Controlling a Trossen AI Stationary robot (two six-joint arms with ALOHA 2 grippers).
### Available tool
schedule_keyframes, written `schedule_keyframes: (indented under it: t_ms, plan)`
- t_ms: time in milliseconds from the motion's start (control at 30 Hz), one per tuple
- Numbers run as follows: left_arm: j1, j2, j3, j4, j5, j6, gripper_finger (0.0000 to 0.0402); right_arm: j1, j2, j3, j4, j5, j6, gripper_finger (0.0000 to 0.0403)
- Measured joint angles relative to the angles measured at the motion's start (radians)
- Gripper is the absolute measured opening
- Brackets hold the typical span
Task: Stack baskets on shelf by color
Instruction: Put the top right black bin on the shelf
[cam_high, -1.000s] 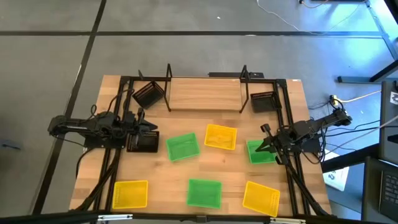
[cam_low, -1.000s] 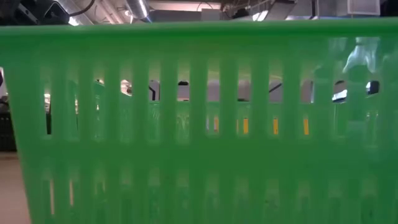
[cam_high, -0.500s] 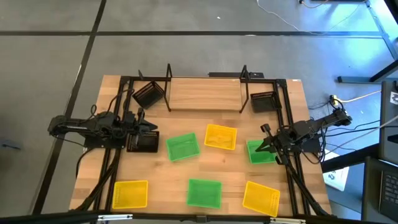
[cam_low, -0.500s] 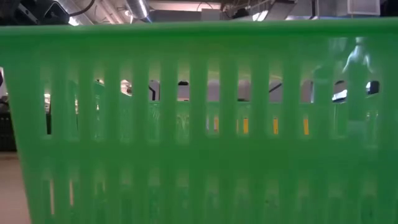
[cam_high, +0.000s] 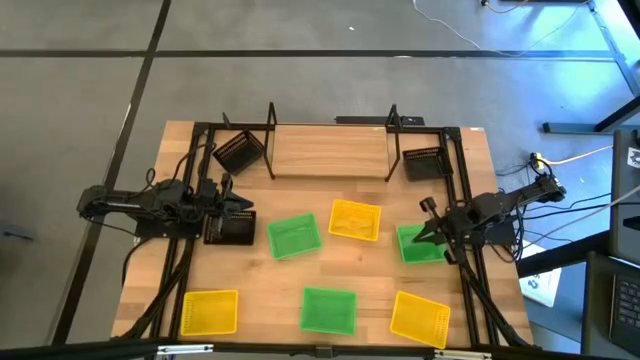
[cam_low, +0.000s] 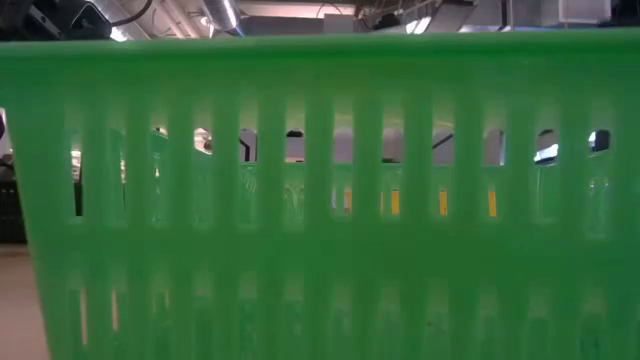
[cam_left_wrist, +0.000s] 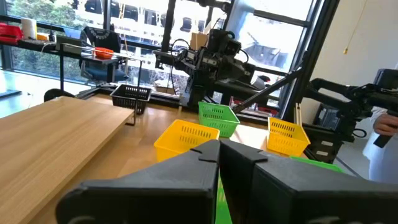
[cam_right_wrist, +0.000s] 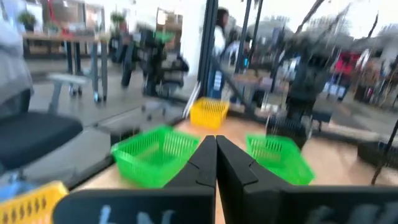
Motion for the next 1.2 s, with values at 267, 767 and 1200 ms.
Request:
schedule_keyframes:
  t_ms: [267, 767, 1200]
  plan:
    - [0.000, 0.000, 0.000, 0.000, 0.000, 0.000, 0.0004, 0.000, 0.043, 0.167, -0.054, 0.112, 0.028, 0.0000]
    - [0.000, 0.000, 0.000, 0.000, 0.000, 0.000, 0.0004, -0.019, 0.760, 1.055, -0.791, 0.608, 0.252, 0.0000]
    - [0.000, 0.000, 0.000, 0.000, 0.000, 0.000, 0.0004, -0.351, 1.241, 1.571, -1.684, 0.357, 1.035, 0.0000]
